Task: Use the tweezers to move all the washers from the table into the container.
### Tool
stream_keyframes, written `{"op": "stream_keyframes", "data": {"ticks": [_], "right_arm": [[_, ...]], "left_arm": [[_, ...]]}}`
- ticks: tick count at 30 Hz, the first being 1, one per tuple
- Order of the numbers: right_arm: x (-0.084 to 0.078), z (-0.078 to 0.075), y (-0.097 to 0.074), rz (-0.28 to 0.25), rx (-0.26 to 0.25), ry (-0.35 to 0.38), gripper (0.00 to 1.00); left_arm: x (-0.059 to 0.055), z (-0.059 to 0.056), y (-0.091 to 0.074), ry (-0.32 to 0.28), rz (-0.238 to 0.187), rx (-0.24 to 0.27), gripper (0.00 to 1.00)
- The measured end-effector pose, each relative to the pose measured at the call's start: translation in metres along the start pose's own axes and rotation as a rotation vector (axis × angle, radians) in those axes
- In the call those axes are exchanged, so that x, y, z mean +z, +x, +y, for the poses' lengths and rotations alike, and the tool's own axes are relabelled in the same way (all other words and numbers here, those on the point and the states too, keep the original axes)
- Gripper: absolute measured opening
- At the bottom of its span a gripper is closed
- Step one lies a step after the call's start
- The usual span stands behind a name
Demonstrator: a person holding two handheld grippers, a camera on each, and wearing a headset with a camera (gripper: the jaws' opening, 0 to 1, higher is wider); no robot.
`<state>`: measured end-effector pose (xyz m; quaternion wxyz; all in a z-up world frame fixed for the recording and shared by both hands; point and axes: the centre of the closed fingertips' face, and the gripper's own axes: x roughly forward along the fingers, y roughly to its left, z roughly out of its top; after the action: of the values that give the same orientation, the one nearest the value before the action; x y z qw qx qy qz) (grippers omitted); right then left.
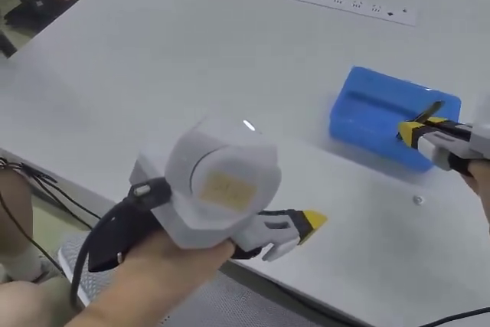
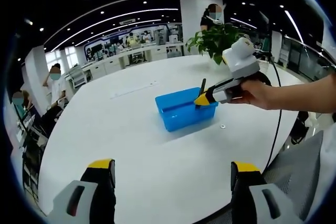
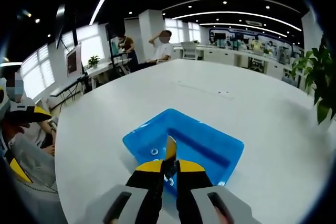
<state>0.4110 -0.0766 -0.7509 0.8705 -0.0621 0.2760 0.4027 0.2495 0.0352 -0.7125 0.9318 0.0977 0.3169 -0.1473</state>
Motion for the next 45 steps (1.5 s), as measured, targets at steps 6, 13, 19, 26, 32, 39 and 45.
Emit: {"op": "stream_keyframes", "data": {"ticks": [6,13,19,26,32,39,45], "right_arm": [[0.025,0.002,-0.03,-0.103,-0.011,0.06,0.05],[0.029,0.009,-0.057,-0.142,-0.021,0.071,0.05],[0.018,0.01,-0.067,-0.128,-0.046,0.061,0.05],[-0.003,0.009,-0.073,-0.085,-0.07,0.06,0.05],[-0.024,0.005,-0.073,-0.045,-0.093,0.089,0.05],[-0.041,0.0,-0.065,0.004,-0.103,0.089,0.05],[-0.052,-0.002,-0.06,0.033,-0.108,0.079,0.05]], "left_arm": [[0.003,-0.001,-0.006,0.005,-0.014,0.005,0.93],[0.005,-0.009,-0.013,0.016,-0.028,-0.007,0.93],[0.006,-0.014,-0.017,0.024,-0.035,-0.013,0.93],[0.007,-0.014,-0.021,0.015,-0.048,-0.008,0.93],[0.007,-0.015,-0.024,0.012,-0.053,-0.007,0.93],[0.005,-0.015,-0.024,0.01,-0.053,-0.004,0.93],[0.001,-0.014,-0.025,0.004,-0.047,0.001,0.93]]}}
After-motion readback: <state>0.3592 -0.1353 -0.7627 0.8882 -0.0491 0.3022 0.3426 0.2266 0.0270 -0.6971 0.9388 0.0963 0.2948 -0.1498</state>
